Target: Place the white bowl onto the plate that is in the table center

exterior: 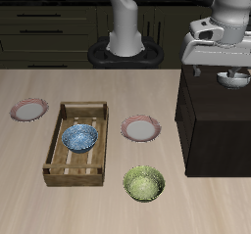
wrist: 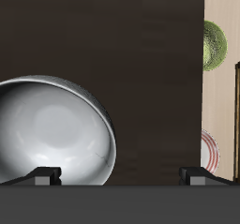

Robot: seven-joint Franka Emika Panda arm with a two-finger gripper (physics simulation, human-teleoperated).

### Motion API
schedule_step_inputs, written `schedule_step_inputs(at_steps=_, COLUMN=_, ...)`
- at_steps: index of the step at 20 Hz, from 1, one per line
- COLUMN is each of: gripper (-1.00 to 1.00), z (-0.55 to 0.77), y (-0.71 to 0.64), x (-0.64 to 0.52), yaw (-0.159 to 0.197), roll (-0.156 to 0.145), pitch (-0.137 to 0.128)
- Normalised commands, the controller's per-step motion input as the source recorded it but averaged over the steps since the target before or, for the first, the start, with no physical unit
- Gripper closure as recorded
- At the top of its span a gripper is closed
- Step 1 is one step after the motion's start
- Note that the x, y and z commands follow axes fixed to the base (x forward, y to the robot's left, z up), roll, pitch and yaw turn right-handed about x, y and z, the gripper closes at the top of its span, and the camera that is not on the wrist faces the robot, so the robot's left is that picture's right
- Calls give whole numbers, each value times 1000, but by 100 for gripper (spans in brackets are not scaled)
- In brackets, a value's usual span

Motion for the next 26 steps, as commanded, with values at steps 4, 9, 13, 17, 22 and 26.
schedule_step_inputs(at_steps=4, gripper=-100, z=-144, y=11, x=37, yaw=25, roll=7, pitch=-14)
schedule_step_inputs(at_steps=9, gripper=100, z=-222, y=51, x=42, yaw=18, roll=33, pitch=-8)
schedule_step_inputs(at_steps=13, gripper=100, z=-81, y=37, x=-7, yaw=-5, roll=30, pitch=2)
schedule_step_inputs(at_steps=17, gripper=100, z=40, y=-37, x=15, yaw=-3, roll=6, pitch=-6)
schedule_step_inputs(at_steps=22, gripper=100, z=83, y=-72, x=12, yaw=-10, roll=4, pitch=-11)
schedule_step_inputs(at_steps=26, gripper=100, z=229, y=-195, x=-68, yaw=-15, roll=-3, pitch=-33)
